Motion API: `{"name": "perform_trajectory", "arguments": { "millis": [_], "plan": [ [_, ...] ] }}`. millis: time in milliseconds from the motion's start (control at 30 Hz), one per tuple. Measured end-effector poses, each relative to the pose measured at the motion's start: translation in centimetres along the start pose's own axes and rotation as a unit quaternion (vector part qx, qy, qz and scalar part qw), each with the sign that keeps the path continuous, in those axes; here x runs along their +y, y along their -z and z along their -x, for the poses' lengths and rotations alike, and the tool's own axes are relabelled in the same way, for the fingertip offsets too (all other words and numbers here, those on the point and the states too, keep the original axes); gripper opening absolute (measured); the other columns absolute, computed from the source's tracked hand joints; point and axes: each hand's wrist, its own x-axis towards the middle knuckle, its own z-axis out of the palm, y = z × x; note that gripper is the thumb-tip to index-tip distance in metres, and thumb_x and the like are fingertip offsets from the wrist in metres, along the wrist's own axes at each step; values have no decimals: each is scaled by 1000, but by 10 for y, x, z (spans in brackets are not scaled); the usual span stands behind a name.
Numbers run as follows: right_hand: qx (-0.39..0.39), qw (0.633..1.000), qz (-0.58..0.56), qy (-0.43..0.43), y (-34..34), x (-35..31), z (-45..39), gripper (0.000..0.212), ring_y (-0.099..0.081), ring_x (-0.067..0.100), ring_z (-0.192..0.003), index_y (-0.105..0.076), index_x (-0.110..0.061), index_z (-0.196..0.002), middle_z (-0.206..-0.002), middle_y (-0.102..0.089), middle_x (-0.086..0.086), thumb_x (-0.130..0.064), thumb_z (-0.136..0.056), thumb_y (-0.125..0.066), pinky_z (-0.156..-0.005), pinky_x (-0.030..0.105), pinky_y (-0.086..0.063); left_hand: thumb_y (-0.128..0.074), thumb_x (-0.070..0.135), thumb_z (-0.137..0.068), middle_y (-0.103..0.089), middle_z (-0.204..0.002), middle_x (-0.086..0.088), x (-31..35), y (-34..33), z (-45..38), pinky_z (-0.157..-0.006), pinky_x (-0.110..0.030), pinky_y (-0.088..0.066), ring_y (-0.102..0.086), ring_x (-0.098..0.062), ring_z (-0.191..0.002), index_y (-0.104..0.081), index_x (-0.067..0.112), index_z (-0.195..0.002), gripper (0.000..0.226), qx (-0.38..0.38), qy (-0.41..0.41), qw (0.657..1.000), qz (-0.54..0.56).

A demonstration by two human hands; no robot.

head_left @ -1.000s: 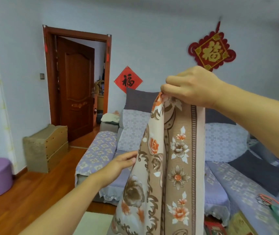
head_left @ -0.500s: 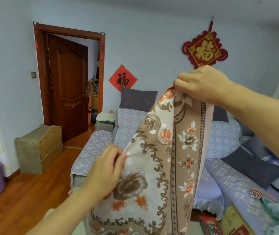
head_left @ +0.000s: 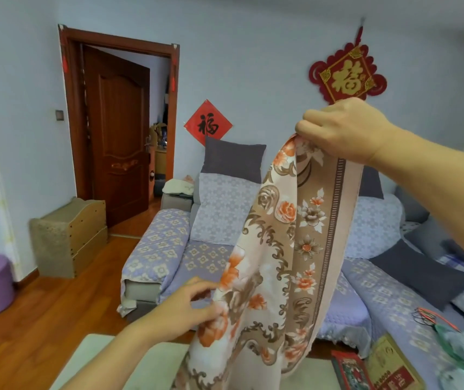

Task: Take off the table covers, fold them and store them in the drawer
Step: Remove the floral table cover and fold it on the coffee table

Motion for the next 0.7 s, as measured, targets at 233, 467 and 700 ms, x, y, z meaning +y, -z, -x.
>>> {"name": "perform_trajectory", "arguments": {
  "millis": [233,467,700],
  "plan": [
    [12,999,21,-30,4,6,-2,6,-42,28,-51,-47,-5,-99,-76,-47,13,1,-97,-44,-40,34,-39,-86,36,-80,-46,-147,26,-20,-54,-21,-102,-20,-48,-45,11,-132,-35,48,-147,85,-93,41,981,168],
    [-5,1000,26,-17,7,8,-3,9,-39,26,-51,-48,-4,-103,-78,-49,13,0,-96,-44,-40,34,-39,-93,47,-65,-69,-121,7,22,-92,-38,-93,-29,-56,-68,-11,-109,-49,48,-129,78,-58,25,978,201],
    [8,998,37,-44,3,19,12,5,-45,28,-52,-48,-4,-101,-77,-49,13,-3,-100,-43,-41,36,-43,-89,42,-75,-60,-76,-14,17,-66,-31,-66,-34,-44,-53,-25,-70,-69,13,-94,40,-81,17,951,297]
  ]
}}
